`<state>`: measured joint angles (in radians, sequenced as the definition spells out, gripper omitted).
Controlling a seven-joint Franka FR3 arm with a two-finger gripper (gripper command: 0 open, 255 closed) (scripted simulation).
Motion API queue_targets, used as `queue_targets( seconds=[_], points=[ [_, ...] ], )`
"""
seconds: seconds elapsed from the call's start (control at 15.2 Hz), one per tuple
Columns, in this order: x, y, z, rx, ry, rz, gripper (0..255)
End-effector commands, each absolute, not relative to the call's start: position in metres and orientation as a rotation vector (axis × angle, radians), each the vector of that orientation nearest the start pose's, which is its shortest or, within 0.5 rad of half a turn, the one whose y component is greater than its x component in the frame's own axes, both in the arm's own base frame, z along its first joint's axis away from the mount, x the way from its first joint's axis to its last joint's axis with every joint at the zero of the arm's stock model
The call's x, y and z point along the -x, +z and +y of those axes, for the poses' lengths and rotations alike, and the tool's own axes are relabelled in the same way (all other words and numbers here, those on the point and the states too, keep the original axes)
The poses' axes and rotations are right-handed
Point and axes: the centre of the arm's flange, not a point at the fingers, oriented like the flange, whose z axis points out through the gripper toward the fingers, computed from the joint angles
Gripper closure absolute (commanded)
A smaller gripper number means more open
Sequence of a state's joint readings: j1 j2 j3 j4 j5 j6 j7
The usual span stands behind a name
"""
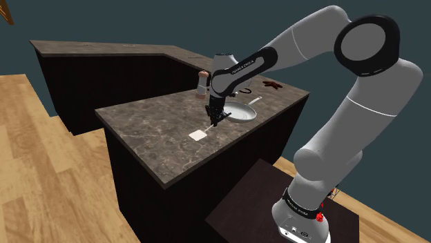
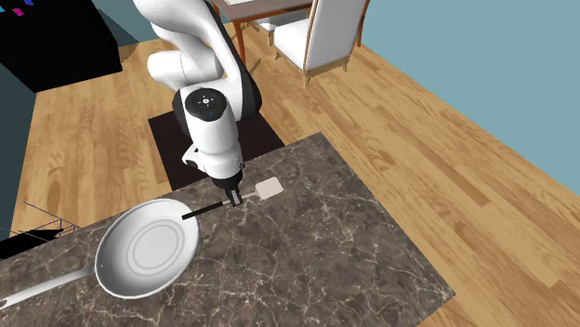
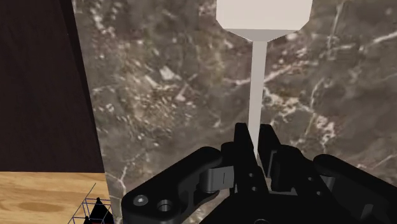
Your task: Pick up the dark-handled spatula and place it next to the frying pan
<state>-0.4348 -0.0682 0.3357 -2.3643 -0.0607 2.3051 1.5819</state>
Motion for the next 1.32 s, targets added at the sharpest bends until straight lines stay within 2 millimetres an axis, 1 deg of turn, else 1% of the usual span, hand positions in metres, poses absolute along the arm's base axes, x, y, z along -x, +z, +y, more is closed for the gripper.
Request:
queue_targets(
  seconds=[0.0,0.07,0.13,0.46,0.66,0.73,1.25],
  points=[
    [-0.489,0.351,-0.05,2.174,-0.073,2.333,255],
    [-0.489,0.351,-0.05,2.174,-0.073,2.333,255],
    [-0.489,0.35,-0.05,2.174,-0.073,2.333,0],
    [-0.489,0.351,-0.05,2.174,-0.073,2.333,0],
    [-0.489,0.39,-0.047,2.174,-0.073,2.333,0],
    [-0.489,0.4,-0.047,2.174,-0.073,2.333,0],
    [-0.489,0.4,-0.047,2.174,-0.073,2.333,0]
  ],
)
